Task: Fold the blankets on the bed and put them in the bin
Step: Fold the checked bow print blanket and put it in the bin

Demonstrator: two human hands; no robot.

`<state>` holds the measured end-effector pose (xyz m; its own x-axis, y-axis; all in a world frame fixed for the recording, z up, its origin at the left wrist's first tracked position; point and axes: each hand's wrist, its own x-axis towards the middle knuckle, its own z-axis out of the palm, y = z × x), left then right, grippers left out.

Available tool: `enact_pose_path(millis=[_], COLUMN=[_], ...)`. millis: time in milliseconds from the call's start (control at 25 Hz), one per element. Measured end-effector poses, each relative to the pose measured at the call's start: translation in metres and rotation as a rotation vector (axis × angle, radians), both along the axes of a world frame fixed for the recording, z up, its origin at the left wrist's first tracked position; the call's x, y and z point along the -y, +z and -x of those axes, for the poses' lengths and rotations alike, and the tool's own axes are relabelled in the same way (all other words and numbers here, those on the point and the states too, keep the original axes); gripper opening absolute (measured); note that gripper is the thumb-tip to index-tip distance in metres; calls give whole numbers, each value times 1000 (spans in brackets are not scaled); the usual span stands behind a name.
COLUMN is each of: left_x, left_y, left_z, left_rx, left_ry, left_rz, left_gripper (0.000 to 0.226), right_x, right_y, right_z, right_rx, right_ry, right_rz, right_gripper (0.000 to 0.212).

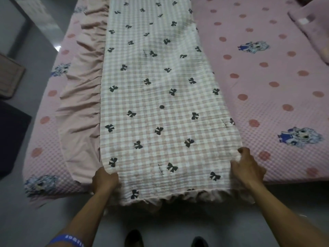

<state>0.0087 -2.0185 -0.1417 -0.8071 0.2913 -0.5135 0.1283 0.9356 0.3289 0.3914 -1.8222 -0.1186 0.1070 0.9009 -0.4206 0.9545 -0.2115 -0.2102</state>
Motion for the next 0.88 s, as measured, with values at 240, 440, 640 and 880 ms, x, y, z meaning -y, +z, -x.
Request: enact_pose_path(millis=[240, 440, 640, 880], left_x=[47, 101, 124, 104], left_y=[44, 51, 29, 98], left_z=[6, 15, 8, 41], left_rx=[-6, 142, 337, 233], left_ry=[-151, -61, 79, -45], left_rz=[-73, -77, -107, -24], left_gripper=[11, 26, 35, 34], right_x=[81, 139, 159, 93], right_y=[7, 8, 6, 82], right_z=[-16, -8, -19, -1], right_rx=[-35, -49, -87, -637], right_ry=[-15, -73, -57, -469], right_rz=[54, 222, 312, 262], right_gripper=[30, 42, 39, 7])
